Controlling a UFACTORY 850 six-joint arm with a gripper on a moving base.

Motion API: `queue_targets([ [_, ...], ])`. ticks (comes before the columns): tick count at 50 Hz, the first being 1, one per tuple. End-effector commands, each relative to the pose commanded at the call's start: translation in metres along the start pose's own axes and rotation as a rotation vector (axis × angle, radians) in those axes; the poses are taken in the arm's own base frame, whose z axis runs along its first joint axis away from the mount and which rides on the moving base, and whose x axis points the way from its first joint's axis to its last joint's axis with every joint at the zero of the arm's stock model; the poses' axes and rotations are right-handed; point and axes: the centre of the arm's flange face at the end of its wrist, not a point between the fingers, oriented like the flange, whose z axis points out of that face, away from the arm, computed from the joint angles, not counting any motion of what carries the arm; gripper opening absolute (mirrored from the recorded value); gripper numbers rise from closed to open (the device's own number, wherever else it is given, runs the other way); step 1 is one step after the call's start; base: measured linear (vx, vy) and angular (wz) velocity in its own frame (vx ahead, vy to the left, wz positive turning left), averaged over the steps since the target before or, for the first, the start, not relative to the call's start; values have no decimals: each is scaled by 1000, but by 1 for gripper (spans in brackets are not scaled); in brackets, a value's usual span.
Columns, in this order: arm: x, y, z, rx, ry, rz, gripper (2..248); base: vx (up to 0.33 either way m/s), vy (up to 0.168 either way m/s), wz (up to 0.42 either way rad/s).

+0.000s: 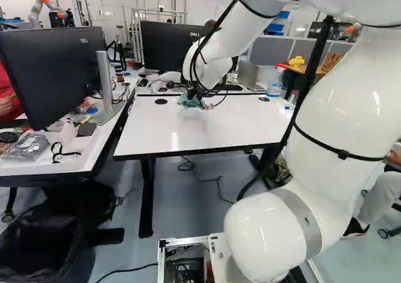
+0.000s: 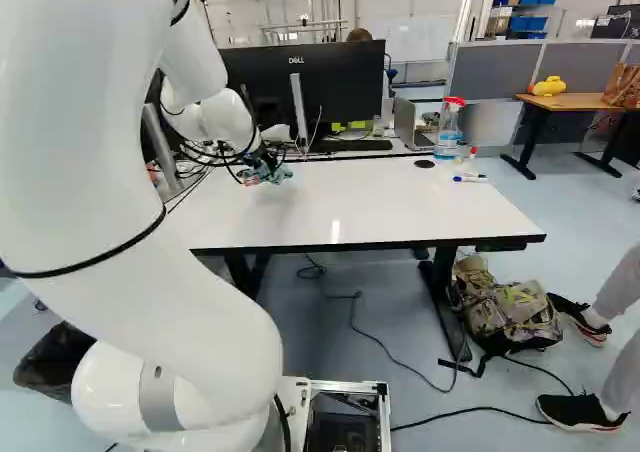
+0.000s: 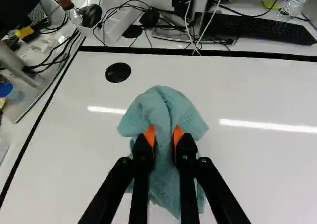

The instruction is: Clean the table with the green towel

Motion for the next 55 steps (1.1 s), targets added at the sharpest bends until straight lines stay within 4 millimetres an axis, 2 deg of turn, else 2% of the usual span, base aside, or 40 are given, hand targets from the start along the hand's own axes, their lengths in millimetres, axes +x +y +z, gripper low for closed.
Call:
queue_targets([
  [55,-6,-91,-3,134,-5,-128,61,0,0,0],
])
